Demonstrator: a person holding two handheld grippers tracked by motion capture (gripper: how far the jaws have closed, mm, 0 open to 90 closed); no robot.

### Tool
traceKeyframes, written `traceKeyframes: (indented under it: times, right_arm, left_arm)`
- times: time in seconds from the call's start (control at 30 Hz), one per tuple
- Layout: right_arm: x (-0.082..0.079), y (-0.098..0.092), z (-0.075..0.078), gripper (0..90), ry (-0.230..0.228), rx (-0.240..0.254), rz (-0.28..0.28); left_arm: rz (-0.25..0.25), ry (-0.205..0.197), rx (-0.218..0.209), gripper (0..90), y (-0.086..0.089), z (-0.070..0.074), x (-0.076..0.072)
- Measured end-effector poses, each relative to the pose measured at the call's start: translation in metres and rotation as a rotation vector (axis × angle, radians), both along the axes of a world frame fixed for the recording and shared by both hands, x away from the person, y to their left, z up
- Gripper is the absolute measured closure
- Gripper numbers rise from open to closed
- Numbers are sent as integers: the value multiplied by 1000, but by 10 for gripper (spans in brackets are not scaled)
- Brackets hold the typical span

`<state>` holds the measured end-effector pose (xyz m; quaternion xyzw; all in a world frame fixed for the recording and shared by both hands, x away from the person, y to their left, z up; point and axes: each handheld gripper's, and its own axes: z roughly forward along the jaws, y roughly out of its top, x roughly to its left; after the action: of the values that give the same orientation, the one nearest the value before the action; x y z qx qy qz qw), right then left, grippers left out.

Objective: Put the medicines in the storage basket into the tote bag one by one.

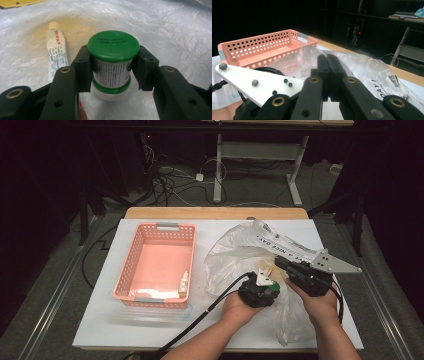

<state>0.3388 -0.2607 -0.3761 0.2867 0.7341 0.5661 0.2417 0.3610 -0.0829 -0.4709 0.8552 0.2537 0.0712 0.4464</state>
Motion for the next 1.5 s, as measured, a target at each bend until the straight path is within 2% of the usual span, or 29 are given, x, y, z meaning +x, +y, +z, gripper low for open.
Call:
traceKeyframes:
  times: [0.07,0.1,0.17,0.23,0.47,0.63,0.7,0.9,1.03,1.3,1.37,1.5]
  right_arm:
    - [0,0,0,900,-1,1,1]
    - [0,0,0,900,0,1,0]
    - [0,0,0,900,3,0,-2]
    - [0,0,0,900,1,0,0]
    - [0,0,0,900,0,-2,4]
    - [0,0,0,900,3,-3,3]
    - [0,0,0,900,-2,-4,5]
    - [0,0,0,900,-1,-4,2]
    - [0,1,-1,900,6,-4,0]
    - [0,2,-2,900,11,-9,0]
    - [1,3,-3,900,6,-12,1]
    - [0,4,-4,900,15,-16,-4]
  left_arm:
    - [3,-4,1,533,0,0,-2]
    - [0,-14,15,533,1,0,-2]
    - [-3,4,8,511,0,-1,-3]
    - [0,-14,26,490,2,-1,-4]
    - [-16,7,27,392,9,0,-11]
    - [-24,23,1,348,21,2,-19]
    - [-24,26,-5,303,27,3,-22]
    - [-28,44,-14,250,48,6,-34]
    - [-31,55,-27,174,60,10,-43]
    - [-40,42,-39,47,80,21,-62]
    - [-52,52,-40,9,83,23,-67]
    - [-61,37,-58,0,89,29,-75]
